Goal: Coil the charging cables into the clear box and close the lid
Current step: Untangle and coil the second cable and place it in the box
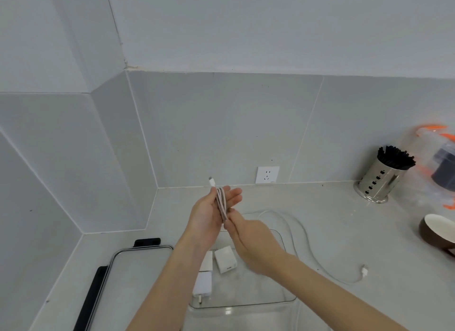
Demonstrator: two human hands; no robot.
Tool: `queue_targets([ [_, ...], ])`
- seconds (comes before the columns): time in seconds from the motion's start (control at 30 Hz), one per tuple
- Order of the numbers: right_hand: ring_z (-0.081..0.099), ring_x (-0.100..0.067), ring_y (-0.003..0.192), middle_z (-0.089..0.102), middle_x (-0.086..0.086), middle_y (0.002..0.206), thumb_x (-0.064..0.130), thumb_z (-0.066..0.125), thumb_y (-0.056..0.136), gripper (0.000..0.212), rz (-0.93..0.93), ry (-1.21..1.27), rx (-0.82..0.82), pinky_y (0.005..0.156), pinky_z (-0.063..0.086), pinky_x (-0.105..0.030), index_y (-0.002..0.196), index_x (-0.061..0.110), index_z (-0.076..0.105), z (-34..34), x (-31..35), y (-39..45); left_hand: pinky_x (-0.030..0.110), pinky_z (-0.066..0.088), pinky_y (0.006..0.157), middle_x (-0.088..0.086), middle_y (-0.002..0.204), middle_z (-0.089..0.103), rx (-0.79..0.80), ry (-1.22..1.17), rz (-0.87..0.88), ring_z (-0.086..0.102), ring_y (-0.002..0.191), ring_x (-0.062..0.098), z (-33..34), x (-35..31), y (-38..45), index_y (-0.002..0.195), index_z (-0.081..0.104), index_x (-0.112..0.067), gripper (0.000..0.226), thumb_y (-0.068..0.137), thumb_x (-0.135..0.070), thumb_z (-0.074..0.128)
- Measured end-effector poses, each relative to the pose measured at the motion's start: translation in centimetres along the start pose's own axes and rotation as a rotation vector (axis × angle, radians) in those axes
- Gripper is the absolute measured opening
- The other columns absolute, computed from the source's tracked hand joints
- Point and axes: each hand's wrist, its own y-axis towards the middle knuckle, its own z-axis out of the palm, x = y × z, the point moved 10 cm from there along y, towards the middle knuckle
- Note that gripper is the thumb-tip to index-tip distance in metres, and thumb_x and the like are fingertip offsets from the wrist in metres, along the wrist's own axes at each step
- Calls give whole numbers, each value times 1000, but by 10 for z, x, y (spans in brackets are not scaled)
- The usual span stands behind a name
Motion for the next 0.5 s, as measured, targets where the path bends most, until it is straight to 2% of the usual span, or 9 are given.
queue_targets([
  [0.1, 47, -28, 62, 57, -11, 75, 27, 24, 100, 33, -25, -46, 59, 60, 34, -33, 100, 5, 49, 24, -6, -11, 16, 46, 49, -6, 53, 63, 45, -21, 8, 59, 46, 6, 10, -8, -6, 108, 57, -1, 38, 100, -24, 28],
  [0.17, 57, -24, 62, 66, -5, 73, 27, 28, 95, 32, 25, -47, 195, 62, 45, -28, 89, 10, 55, 46, -21, -15, 14, 40, 43, -7, 48, 53, 133, -54, -2, 47, 39, 5, 24, -13, -14, 110, 57, 1, 40, 99, -25, 28],
  [0.23, 62, -20, 70, 68, -1, 77, 31, 25, 92, 35, 32, -94, 238, 76, 51, -26, 88, 14, 57, 53, -38, -12, 14, 33, 40, -7, 46, 48, 234, -25, -1, 39, 34, 4, 39, -18, -27, 109, 58, 0, 42, 99, -26, 27],
  [0.3, 60, -25, 87, 68, -7, 91, 39, 11, 90, 54, 2, -156, 214, 91, 44, -34, 96, 11, 56, 45, -50, 0, 14, 30, 40, -6, 46, 50, 306, 85, 25, 35, 30, 4, 50, -21, -42, 109, 59, 2, 43, 98, -25, 27],
  [0.37, 60, -29, 92, 67, -11, 96, 41, 7, 88, 60, 13, -163, 160, 89, 43, -38, 99, 9, 57, 27, -61, 11, 13, 34, 41, -4, 47, 55, 325, 246, 32, 34, 30, 5, 51, -13, -51, 107, 61, 4, 44, 98, -23, 28],
  [0.43, 61, -31, 86, 67, -13, 90, 37, 15, 88, 54, 70, -81, 114, 83, 46, -40, 94, 7, 60, 6, -69, 24, 12, 36, 44, -1, 49, 59, 310, 373, -4, 33, 31, 6, 44, 1, -52, 106, 62, 7, 45, 98, -24, 30],
  [0.5, 59, -29, 82, 65, -10, 83, 35, 23, 86, 47, 43, -49, 56, 79, 45, -38, 88, 7, 60, -13, -65, 33, 14, 35, 46, -1, 53, 61, 273, 445, -39, 33, 34, 7, 35, 15, -48, 108, 63, 2, 44, 98, -26, 31],
])
